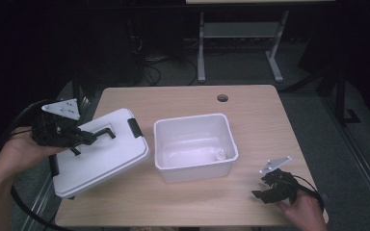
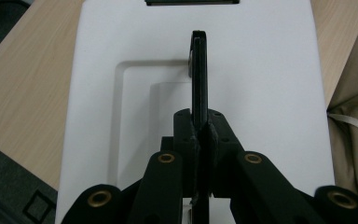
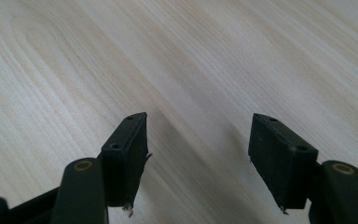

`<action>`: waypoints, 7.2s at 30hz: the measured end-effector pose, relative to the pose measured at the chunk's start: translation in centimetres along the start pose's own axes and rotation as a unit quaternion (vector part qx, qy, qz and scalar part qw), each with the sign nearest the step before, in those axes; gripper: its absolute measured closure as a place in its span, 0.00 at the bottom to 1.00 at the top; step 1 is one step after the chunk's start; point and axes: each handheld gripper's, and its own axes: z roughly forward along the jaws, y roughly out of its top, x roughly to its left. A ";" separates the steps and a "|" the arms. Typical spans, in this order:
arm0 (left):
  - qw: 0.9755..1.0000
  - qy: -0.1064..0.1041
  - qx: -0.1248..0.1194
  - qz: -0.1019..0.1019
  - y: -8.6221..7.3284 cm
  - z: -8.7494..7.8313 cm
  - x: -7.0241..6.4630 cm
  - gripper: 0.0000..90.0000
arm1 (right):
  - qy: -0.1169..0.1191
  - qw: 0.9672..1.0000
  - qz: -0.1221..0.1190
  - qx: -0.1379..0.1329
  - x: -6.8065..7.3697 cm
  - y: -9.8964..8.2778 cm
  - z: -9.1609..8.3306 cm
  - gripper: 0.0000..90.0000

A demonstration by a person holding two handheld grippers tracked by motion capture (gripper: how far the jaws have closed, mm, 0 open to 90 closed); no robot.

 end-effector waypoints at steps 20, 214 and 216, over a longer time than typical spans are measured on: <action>0.999 -0.018 0.004 0.042 5.3 1.2 -0.7 0.94 | 0.001 1.000 0.000 -0.004 0.1 0.0 -0.2 0.41; 0.987 -0.129 0.008 0.098 18.2 15.0 -3.3 0.59 | 0.004 1.000 -0.002 -0.020 0.1 -0.1 -0.8 0.37; 0.987 -0.128 0.005 0.094 17.9 15.0 -3.2 0.58 | 0.004 1.000 -0.002 -0.020 0.1 -0.1 -0.8 0.37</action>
